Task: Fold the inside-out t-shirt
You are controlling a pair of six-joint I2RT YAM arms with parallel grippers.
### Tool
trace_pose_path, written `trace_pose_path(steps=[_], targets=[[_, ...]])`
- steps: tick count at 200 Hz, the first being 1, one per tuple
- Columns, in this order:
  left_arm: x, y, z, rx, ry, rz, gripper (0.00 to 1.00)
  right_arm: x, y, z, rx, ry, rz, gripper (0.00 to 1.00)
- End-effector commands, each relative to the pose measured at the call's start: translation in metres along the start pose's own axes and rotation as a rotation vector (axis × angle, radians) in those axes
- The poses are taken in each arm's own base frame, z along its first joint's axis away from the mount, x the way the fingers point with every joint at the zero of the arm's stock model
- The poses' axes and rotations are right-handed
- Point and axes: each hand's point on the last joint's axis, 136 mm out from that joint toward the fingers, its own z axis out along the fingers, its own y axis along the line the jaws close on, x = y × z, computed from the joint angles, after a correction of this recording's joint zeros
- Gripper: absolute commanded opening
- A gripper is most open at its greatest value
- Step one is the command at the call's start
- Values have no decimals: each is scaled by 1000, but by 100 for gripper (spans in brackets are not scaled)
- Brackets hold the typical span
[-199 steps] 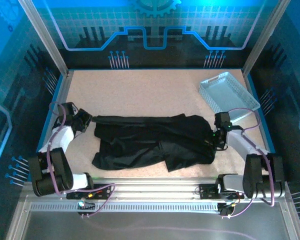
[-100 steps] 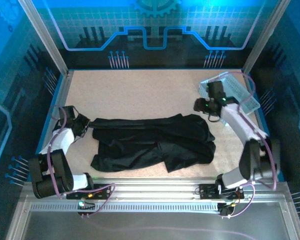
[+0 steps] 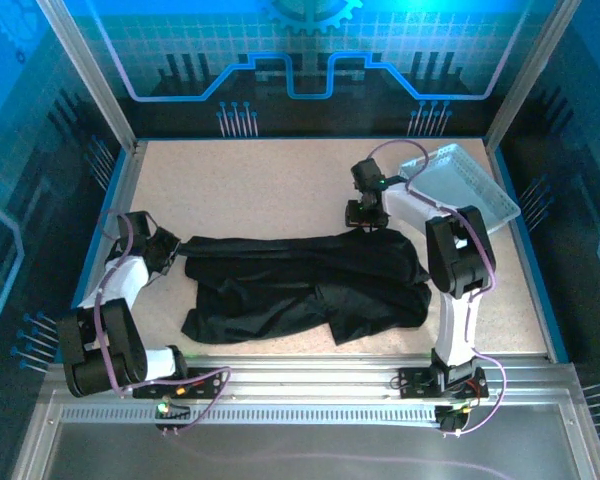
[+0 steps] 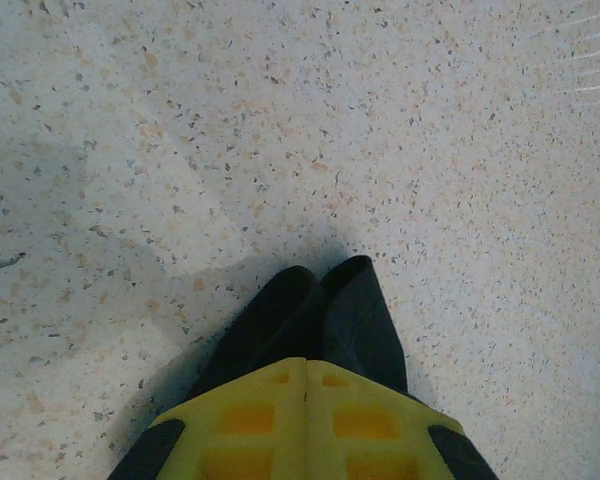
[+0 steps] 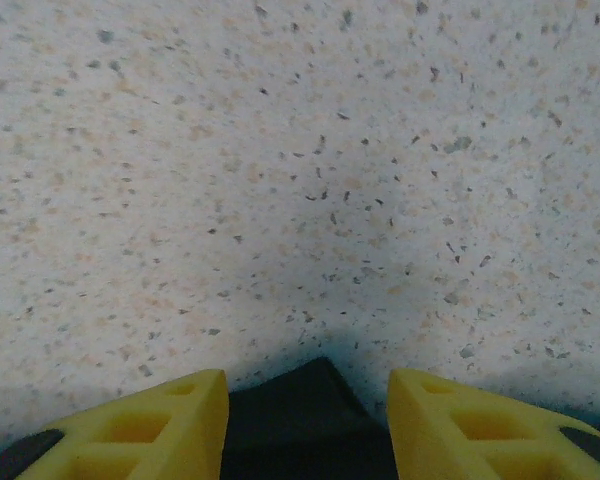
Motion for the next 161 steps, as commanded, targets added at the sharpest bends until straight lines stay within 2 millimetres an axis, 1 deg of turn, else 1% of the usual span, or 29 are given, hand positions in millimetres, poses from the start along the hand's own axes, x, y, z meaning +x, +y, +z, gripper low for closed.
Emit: trace_pose_path(steps=[1,22,42,68,90,102,127,131,147,161], targets=[[-10,-7,-6,9,-20,13,0,6,-6,9,54,33,20,43],[-10,-6,-6,8,-19,12,0,9,-6,17,56,47,15,40],[-10,-6,-5,9,-17,11,0,9,-4,20,45,44,15,35],[-10,-5,-5,6,-16,12,0,11,0,20,34,50,9,24],[-9,-5,-5,2,-16,13,0,10,0,13,33,40,12,14],[-10,-6,-5,4,-18,13,0,9,0,7,34,29,10,12],[-10,-7,-5,9,-16,14,0,1,-1,-6,40,-9,0,0],[-11,-7,-6,8,-16,13,0,-1,-1,-10,38,-18,-4,0],[-11,-10,-6,15,-17,17,0,-16,4,-31,22,-71,-33,0],[-15,-18,-9,45,-29,27,0,-37,4,-59,30,-149,-47,0]])
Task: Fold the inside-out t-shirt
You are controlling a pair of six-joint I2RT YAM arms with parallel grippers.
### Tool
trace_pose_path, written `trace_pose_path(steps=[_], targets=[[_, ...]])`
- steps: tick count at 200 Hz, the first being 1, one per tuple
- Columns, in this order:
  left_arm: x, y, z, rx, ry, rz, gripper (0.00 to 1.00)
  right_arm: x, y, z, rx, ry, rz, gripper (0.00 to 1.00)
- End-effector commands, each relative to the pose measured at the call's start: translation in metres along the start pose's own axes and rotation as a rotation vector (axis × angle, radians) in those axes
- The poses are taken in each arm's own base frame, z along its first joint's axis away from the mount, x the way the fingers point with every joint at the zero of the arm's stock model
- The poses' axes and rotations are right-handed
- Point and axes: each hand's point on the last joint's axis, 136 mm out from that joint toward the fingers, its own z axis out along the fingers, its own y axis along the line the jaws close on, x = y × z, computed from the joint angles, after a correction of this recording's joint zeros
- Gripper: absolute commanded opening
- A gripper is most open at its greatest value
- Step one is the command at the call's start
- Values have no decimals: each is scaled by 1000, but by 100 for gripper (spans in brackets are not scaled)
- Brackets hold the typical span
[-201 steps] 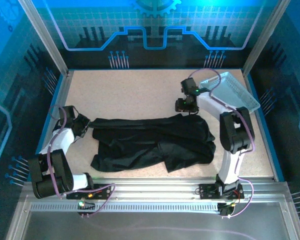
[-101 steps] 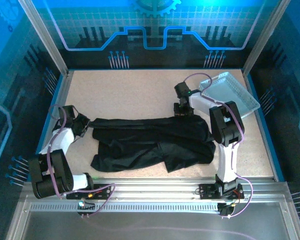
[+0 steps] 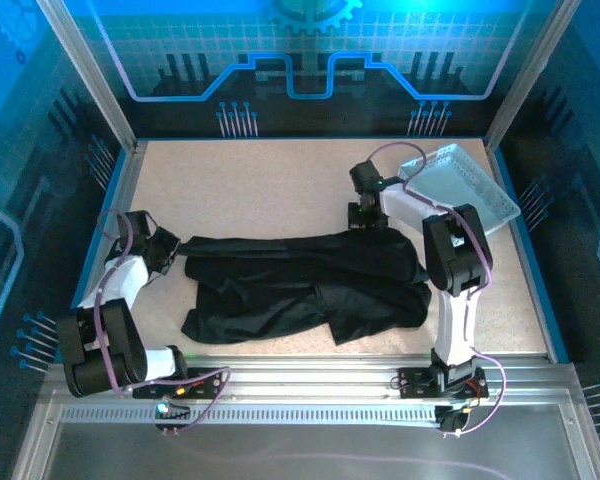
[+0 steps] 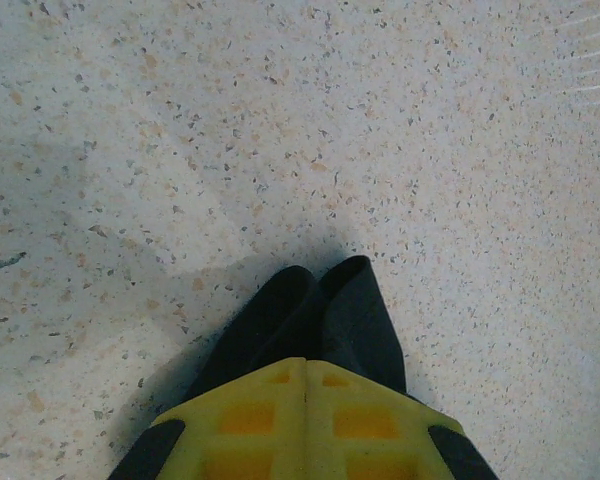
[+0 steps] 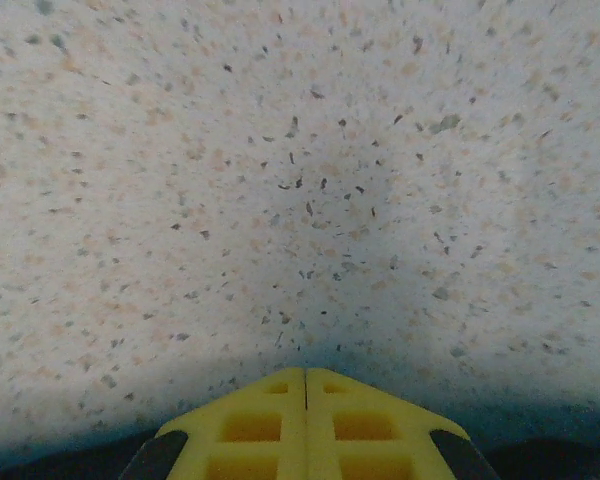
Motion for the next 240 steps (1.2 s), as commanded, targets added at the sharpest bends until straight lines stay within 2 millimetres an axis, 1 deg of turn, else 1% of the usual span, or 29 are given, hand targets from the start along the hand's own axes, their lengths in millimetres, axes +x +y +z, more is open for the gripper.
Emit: trace_pose_path(steps=[1,34,45,63,81,99,110,123,136,152,154,159,163,169,175,178,196,207,226,240], targets=[[-15,-18,-9,49,-33,27,0,-38,6,-59,2,-154,-46,0],[-31,-51,-25,160,-88,54,0,-85,5,-120,5,-315,-89,0],[-39,-62,-34,191,-120,67,0,-96,5,-136,8,-357,-109,0],[-52,-74,-51,218,-189,85,0,-111,6,-160,17,-420,-126,0],[-65,-81,-64,232,-258,89,0,-120,0,-169,42,-449,-112,0],[-68,-88,-70,259,-273,97,0,-123,0,-175,46,-466,-113,0],[-66,-90,-69,265,-258,102,0,-123,4,-177,37,-477,-120,0],[-62,-88,-63,247,-222,103,0,-118,14,-173,-6,-463,-134,0],[-56,-84,-57,234,-183,100,0,-105,24,-165,-2,-424,-157,0],[-46,-70,-51,205,-153,75,0,-78,25,-158,55,-389,-163,0],[-44,-67,-51,198,-150,72,0,-73,24,-155,60,-378,-160,0],[-41,-62,-50,187,-146,69,0,-62,22,-156,64,-370,-149,0],[-38,-57,-49,175,-142,66,0,-52,20,-152,68,-356,-138,0],[-34,-50,-47,160,-136,62,0,-38,16,-157,68,-356,-121,0],[-30,-43,-46,147,-133,58,0,-22,10,-153,76,-342,-107,0],[-27,-40,-45,142,-129,57,0,-15,8,-155,75,-344,-99,0],[-16,-18,-38,88,-119,54,0,25,-1,-153,68,-329,-106,0],[-10,-6,-33,64,-112,44,0,51,-1,-145,34,-284,-102,0],[-2,12,-28,40,-121,13,0,96,11,-125,-19,-210,-109,0],[1,21,-25,28,-128,-7,0,125,19,-109,-25,-148,-122,1]])
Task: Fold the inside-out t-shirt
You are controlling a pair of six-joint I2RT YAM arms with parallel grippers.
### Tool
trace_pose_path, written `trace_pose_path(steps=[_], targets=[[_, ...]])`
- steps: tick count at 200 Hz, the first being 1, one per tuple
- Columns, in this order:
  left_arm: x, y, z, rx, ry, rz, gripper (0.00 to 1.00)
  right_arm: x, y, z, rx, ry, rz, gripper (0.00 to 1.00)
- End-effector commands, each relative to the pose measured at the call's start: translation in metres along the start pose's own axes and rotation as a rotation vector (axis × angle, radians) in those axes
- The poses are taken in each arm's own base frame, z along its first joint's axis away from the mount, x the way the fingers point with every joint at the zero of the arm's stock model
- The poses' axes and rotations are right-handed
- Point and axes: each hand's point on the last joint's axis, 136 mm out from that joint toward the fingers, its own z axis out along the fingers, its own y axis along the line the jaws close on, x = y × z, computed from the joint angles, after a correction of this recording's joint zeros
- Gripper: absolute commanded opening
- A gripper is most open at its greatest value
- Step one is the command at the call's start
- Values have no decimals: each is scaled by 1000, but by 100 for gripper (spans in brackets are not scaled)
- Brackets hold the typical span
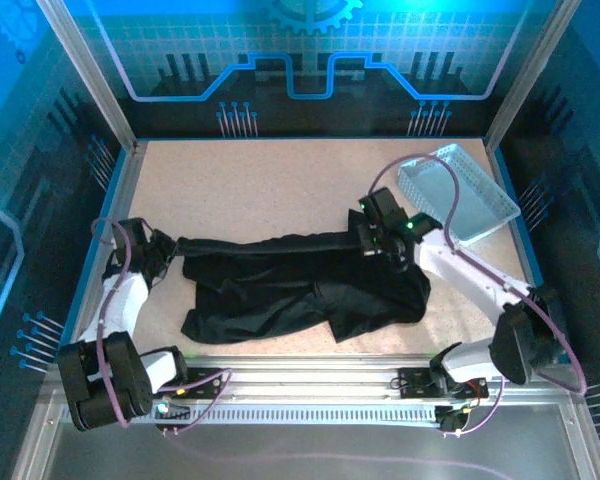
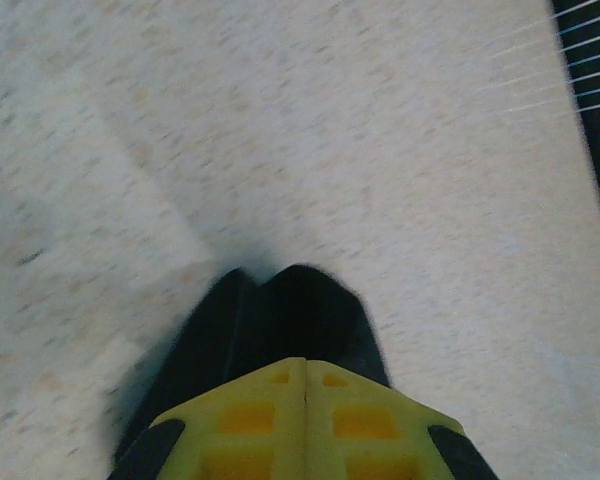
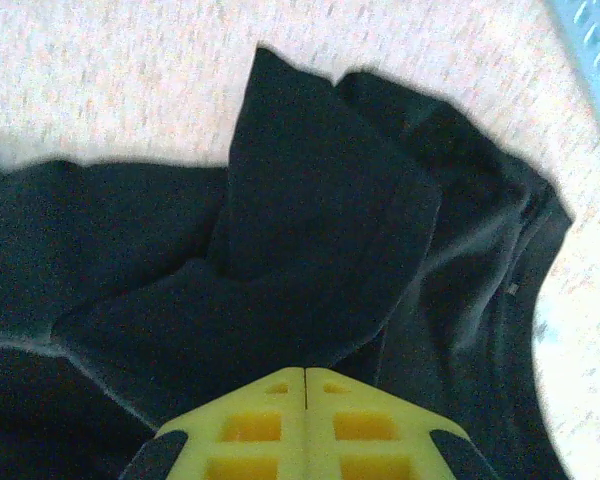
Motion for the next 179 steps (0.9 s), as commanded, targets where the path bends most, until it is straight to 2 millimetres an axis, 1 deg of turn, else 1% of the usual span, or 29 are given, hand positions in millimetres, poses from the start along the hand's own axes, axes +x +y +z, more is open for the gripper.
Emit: trace_pose_path(steps=[1,7,13,22,27,32,39,42,61,77,90,99,109,118,133,142,158,179], targets=[[-1,19,0,-38,-48,-43,0,47,25,14,-45,88,31,2],[0,22,0,-47,-49,-47,0,58,30,18,-54,116,25,6],[1,23,2,-50,-46,-49,0,66,37,23,-75,142,14,14],[1,24,4,-53,-40,-46,0,72,40,26,-92,168,9,34],[1,23,5,-56,-37,-46,0,70,39,26,-93,168,8,40],[1,23,6,-58,-33,-46,0,66,38,25,-94,159,5,45],[1,23,7,-59,-29,-43,0,57,32,23,-94,137,9,52],[0,23,7,-59,-27,-42,0,52,29,22,-95,131,15,53],[0,20,8,-56,-24,-39,0,17,3,18,-97,75,90,54],[-3,18,6,-52,-31,-40,0,-8,-13,23,-92,38,112,54],[-5,16,5,-47,-35,-38,0,-22,-24,37,-89,42,132,55],[-6,15,5,-49,-37,-38,0,-29,-32,49,-96,58,159,54],[-7,13,4,-46,-38,-35,0,-36,-36,63,-128,70,169,52],[-8,12,3,-44,-40,-32,0,-41,-40,73,-126,70,168,52],[-9,10,2,-42,-42,-32,0,-44,-45,90,-135,80,161,52],[-9,10,3,-43,-41,-34,0,-42,-47,99,-138,97,167,51],[-9,10,3,-41,-40,-37,0,-39,-46,108,-156,106,157,51],[-9,10,4,-39,-36,-40,0,-30,-43,113,-175,129,159,51]])
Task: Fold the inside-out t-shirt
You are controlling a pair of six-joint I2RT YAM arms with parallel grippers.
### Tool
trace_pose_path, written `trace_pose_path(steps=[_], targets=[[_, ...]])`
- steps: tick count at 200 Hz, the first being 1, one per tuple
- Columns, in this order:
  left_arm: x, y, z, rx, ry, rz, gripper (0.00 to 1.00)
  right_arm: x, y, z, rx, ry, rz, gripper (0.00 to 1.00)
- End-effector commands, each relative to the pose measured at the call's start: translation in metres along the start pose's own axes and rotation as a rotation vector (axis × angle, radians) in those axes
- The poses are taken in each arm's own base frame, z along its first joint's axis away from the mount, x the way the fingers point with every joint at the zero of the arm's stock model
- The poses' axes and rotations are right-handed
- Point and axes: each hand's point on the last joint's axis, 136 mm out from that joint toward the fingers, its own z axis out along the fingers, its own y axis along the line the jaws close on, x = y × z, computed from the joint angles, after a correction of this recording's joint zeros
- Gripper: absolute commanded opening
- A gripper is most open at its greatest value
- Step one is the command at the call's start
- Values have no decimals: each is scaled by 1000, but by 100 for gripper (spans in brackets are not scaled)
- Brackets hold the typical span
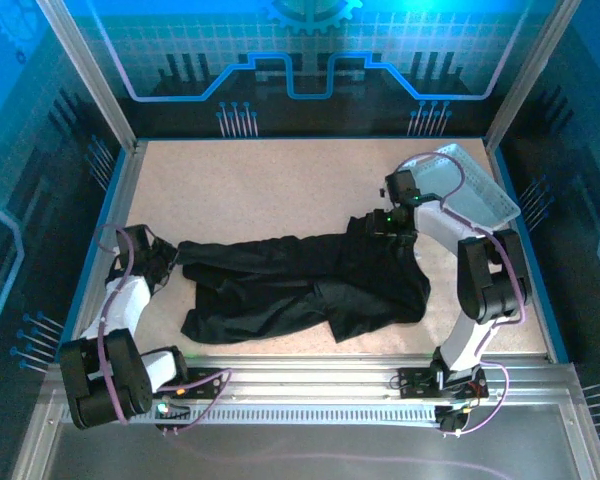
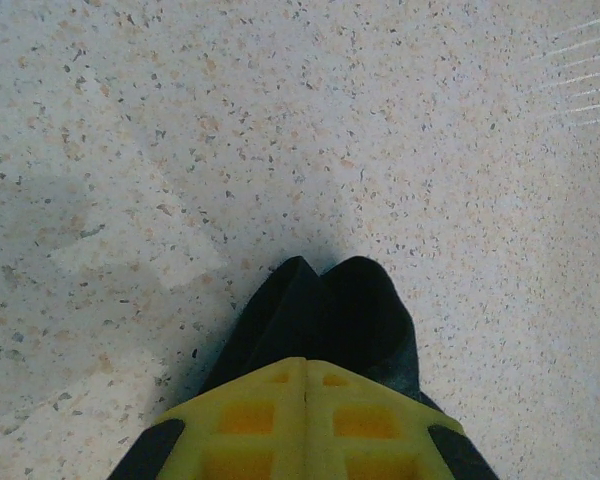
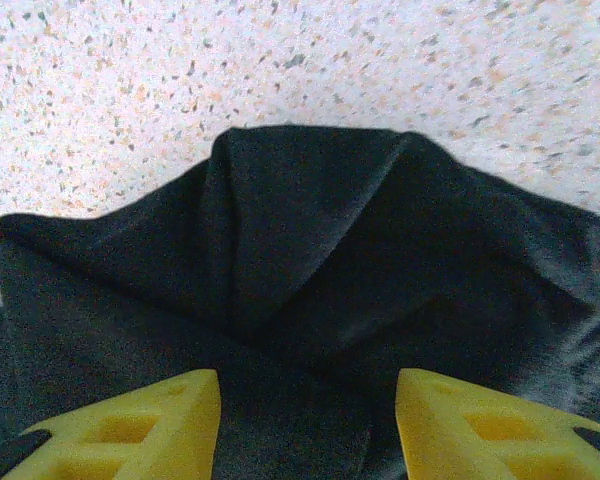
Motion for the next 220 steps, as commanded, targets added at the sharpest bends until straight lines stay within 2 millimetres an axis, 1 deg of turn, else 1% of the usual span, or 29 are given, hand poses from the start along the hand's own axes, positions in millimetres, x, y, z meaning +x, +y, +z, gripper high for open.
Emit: trace_pose_path(steps=[1,25,52,69,79,94,123,135,155,184,205,220], targets=[[-12,-6,-3,5,-32,-12,0,-5,9,1,-65,-18,-26,51],[-14,-6,-4,4,-37,-7,0,5,9,7,-68,7,-23,49],[-15,-7,-3,3,-40,-9,0,13,4,17,-39,55,-6,48],[-15,-6,-3,0,-40,-10,0,20,0,22,-8,82,0,55],[-15,-7,-4,3,-40,-8,0,23,-1,24,-6,92,0,55],[-16,-7,-4,2,-41,-8,0,25,1,25,-18,98,2,51],[-17,-9,-4,4,-40,-8,0,23,4,19,-33,84,5,36],[-17,-10,-4,4,-41,-7,0,21,6,13,-35,69,4,30],[-19,-12,-5,5,-43,-7,0,14,5,-3,-24,33,6,21],[-24,-17,-5,14,-50,-10,0,0,4,-35,-13,-45,12,9],[-32,-32,-5,54,-57,-11,0,-18,7,-63,-37,-122,36,1],[-43,-49,-5,99,-73,-11,0,-38,11,-85,-66,-189,54,0]])
